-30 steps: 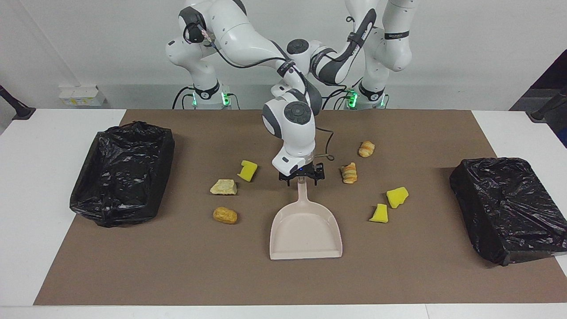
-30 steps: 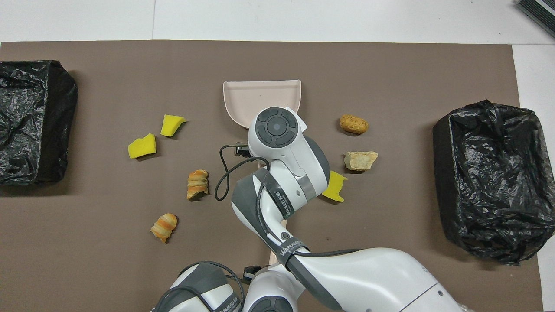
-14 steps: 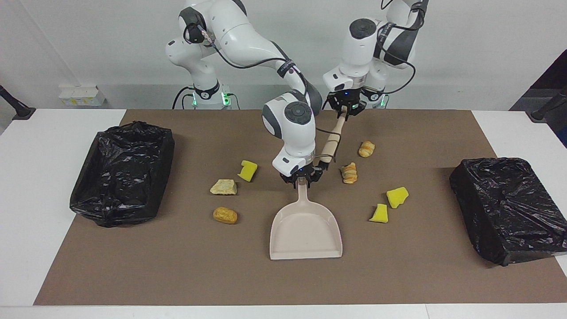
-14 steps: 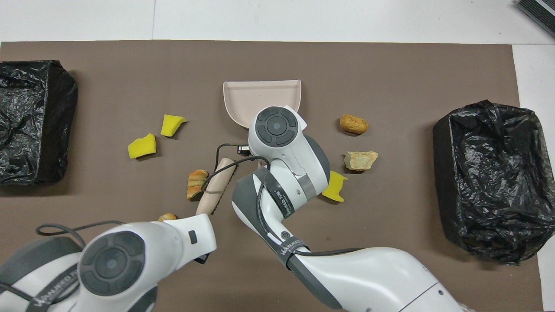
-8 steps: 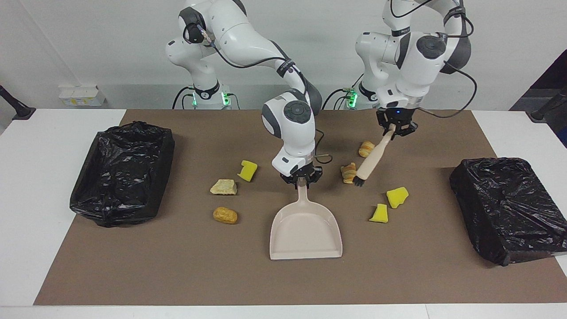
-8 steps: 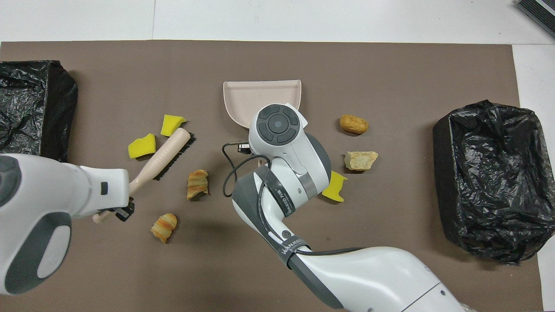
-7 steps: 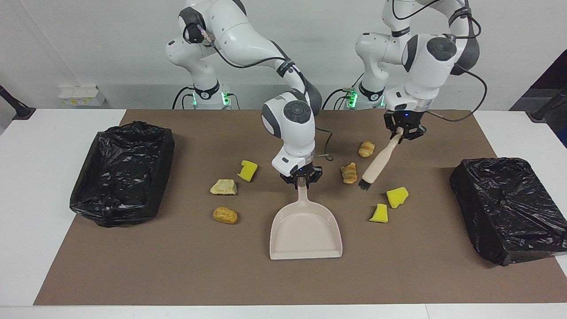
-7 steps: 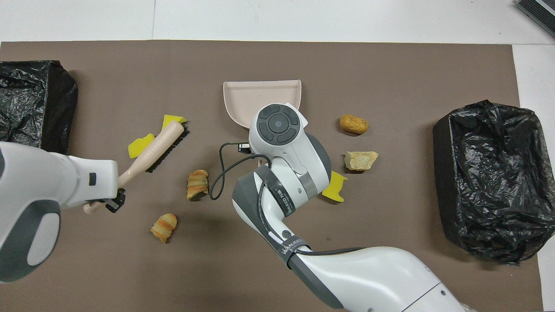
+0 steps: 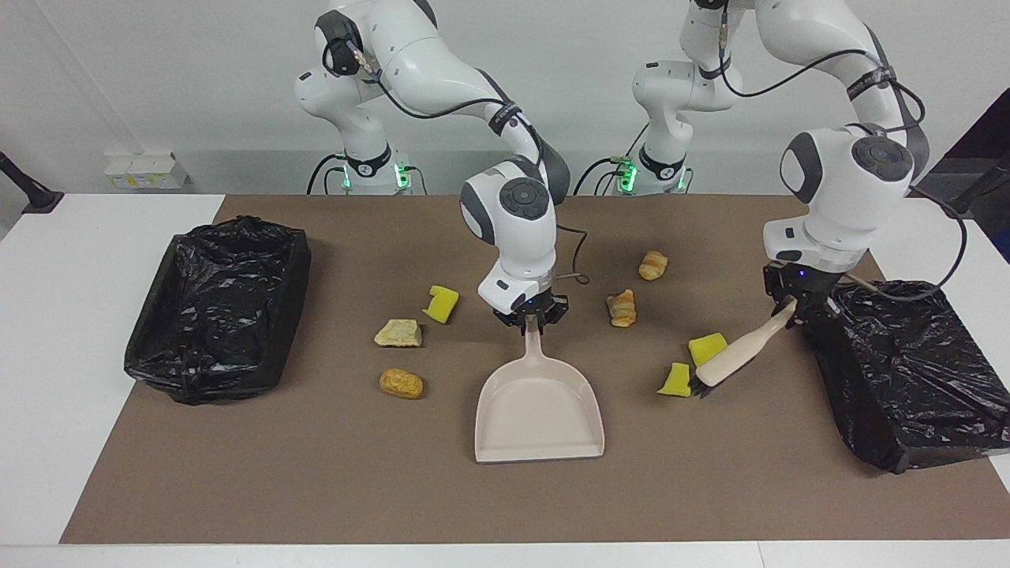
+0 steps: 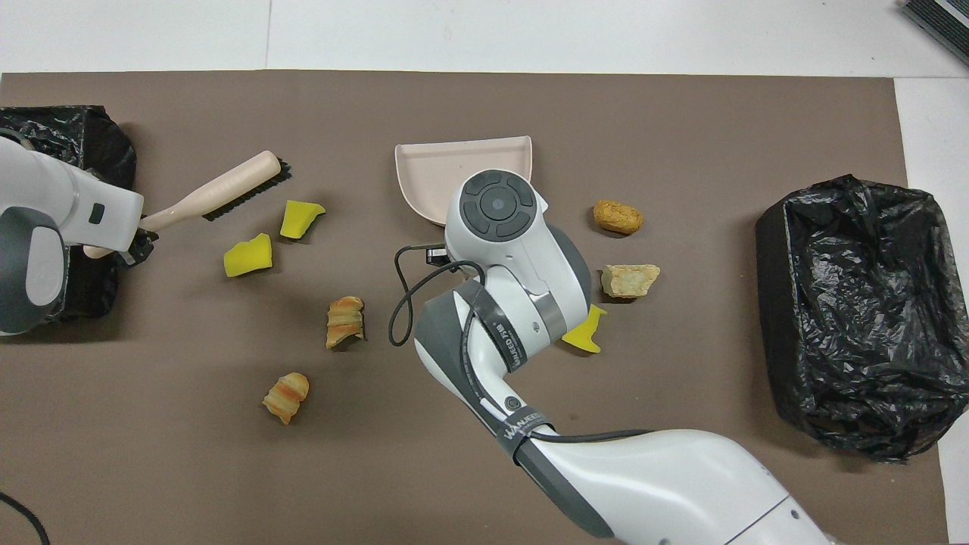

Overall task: Sweep and dump trash in bin
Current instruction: 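Lift the brush with the left gripper while the right gripper lifts the dustpan, then sweep scraps with the left gripper while the right gripper lowers the dustpan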

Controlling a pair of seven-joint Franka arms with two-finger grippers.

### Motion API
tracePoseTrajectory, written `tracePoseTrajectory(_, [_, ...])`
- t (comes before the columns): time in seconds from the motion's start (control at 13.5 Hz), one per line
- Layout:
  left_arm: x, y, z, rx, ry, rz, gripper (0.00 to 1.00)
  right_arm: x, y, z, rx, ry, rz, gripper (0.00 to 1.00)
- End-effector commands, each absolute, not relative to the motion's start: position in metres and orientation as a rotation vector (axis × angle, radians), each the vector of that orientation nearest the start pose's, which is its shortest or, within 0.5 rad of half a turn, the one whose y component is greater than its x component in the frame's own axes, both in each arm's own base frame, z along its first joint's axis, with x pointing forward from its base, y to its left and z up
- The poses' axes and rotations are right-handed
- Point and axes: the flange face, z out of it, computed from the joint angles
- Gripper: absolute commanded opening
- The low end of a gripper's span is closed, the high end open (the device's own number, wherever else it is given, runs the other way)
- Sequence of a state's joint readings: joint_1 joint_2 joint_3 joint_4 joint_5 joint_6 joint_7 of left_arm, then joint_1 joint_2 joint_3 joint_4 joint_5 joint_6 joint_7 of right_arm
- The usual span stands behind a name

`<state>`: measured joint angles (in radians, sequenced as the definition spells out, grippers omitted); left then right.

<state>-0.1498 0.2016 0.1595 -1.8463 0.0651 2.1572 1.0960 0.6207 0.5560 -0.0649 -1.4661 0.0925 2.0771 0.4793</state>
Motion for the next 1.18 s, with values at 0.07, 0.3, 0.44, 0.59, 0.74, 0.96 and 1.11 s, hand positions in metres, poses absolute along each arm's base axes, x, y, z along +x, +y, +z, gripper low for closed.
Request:
tracePoseTrajectory(0.07, [0.667,0.012,0.402,-2.456,1.708,-0.092,0.00,0.593,0.338,0.431,-3.073,-0.349,0.028,0.00])
tracePoseTrajectory(0.3, [0.651,0.005,0.377,-2.404,1.840,-0.035,0.00,0.574,0.307,0.460,-3.022,-0.703,0.125,0.00])
tracePoseTrajectory(0.44, [0.628,-0.009,0.368,-2.417,1.872,0.003,0.00,0.557,0.298,0.445,-2.935,-0.994,0.154,0.00])
tracePoseTrajectory(0.59, [0.599,-0.014,0.358,-2.443,1.898,0.060,0.00,0.560,0.279,0.436,-2.774,-1.439,0.107,0.00])
tracePoseTrajectory(0.74, [0.569,-0.013,0.346,-2.481,1.907,0.117,0.00,0.568,0.262,0.425,-2.596,-1.749,0.021,0.00])
tracePoseTrajectory(0.96, [0.537,-0.033,0.354,-2.563,1.907,0.302,0.00,0.570,0.243,0.415,-2.401,-2.045,0.003,0.00])
tracePoseTrajectory(1.11, [0.506,-0.052,0.364,-2.604,1.883,0.387,0.00,0.565,0.247,0.408,-2.362,-2.140,0.044,0.00])
